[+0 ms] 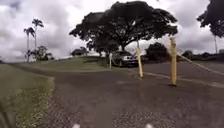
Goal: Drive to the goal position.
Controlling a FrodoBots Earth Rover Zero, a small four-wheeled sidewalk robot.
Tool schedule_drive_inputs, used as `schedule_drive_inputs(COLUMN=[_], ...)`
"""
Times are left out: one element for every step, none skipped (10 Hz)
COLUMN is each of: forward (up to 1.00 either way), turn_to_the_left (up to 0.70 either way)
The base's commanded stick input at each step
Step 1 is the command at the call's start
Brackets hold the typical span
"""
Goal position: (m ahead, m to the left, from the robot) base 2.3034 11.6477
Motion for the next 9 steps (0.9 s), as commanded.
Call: schedule_drive_inputs(forward=[0.7,0.7,0.7,0.7,0.7,0.7,0.19,0.0,0.0], turn_to_the_left=[0.0,0.0,0.0,0.0,0.0,0.0,0.0,0.0,0.0])
